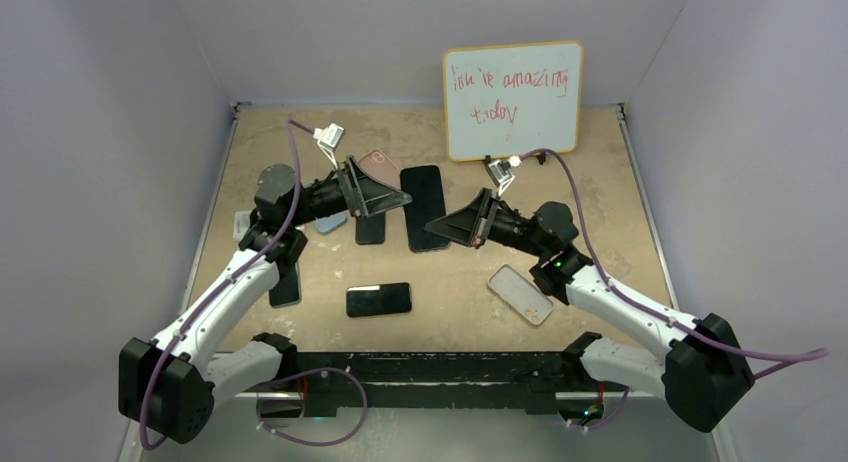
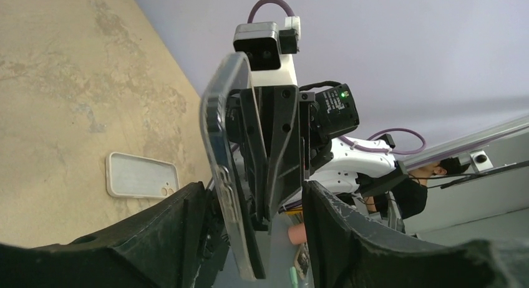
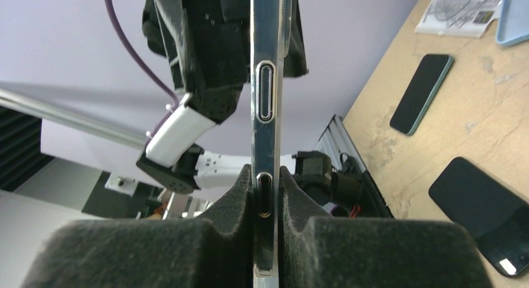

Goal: Put the phone into the phone case

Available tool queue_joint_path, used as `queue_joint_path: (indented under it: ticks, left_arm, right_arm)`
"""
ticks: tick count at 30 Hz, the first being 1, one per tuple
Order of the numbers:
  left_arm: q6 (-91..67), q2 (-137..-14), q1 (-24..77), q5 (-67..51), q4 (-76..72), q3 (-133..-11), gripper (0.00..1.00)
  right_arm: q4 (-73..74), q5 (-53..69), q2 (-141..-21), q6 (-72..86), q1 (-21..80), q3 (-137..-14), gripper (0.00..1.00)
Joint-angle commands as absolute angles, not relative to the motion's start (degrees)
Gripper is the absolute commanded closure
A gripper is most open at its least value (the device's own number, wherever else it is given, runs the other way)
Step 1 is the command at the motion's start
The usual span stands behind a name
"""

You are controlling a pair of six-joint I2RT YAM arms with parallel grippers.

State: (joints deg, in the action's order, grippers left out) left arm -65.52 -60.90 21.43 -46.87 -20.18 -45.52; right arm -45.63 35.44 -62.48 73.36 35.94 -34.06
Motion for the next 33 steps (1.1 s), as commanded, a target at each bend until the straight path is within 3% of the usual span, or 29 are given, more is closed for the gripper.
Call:
queue_joint_path:
  ticks: [1, 12, 16, 19, 26, 33]
  left_arm:
    - [-69.3, -59.7, 21.3, -48.9, -27.7, -42.3, 0.39]
    - [-74.8, -62.9, 26.8, -47.9, -37.6, -36.3, 0.41]
    - [-75.6, -63.9, 27.9, -47.9, -39.2, -36.1, 0.6]
    - [-74.2, -64.2, 28.0, -47.5, -36.8, -36.4, 0.97]
    - [-61.3, -63.8, 28.0, -43.8, -16.3, -41.5, 1.0]
    - [-63.9, -64.0, 28.0, -51.4, -27.3, -40.0, 1.0]
  right_arm:
    - [-50.7, 27.2, -60.4, 75.1, 35.9, -35.1, 1.0]
    - [-58.2, 21.5, -64.7, 79.4, 36.0, -32.4, 1.0]
    - [-56.4, 20.0, -64.3, 79.2, 36.0, -31.6, 1.0]
    - [-55.7, 19.3, -63.9, 79.1, 35.9, -31.1, 1.0]
    - [-46.4, 19.7, -62.4, 75.4, 36.0, -32.7, 1.0]
    - [-41.6, 20.6, -60.6, 74.0, 35.9, -34.5, 0.63]
